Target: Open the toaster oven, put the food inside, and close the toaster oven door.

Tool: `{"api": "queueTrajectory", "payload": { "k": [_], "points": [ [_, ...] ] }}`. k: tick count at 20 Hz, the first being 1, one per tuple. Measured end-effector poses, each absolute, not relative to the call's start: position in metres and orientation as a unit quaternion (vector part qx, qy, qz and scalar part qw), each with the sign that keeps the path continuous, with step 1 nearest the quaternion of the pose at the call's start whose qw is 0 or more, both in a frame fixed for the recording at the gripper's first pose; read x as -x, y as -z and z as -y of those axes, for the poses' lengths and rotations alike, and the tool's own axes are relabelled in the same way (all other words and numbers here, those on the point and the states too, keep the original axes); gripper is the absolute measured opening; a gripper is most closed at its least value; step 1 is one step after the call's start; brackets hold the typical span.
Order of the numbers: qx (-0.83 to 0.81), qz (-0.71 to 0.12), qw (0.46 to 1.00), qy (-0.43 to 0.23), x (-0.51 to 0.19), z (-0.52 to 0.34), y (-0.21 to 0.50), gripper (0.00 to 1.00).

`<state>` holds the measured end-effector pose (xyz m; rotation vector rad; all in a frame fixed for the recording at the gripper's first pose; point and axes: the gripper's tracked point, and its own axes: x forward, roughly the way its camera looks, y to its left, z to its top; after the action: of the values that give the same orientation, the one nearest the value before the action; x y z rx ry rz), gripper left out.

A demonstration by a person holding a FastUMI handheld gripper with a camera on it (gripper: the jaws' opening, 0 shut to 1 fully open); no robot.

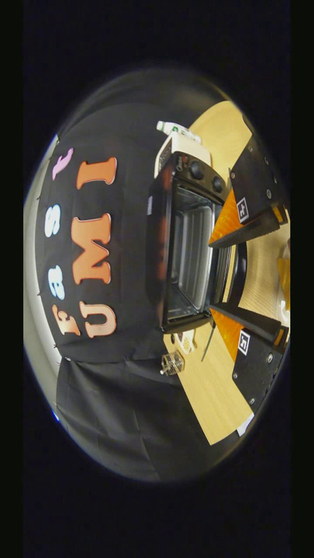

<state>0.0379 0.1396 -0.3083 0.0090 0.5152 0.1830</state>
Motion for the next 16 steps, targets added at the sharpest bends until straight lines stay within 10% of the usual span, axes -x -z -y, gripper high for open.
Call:
{"api": "queueTrajectory", "payload": {
  "k": [16],
  "points": [
    [-0.096,-0.418,0.899,-0.092,-0.019,-0.129,0.389,0.65]
  ]
}}
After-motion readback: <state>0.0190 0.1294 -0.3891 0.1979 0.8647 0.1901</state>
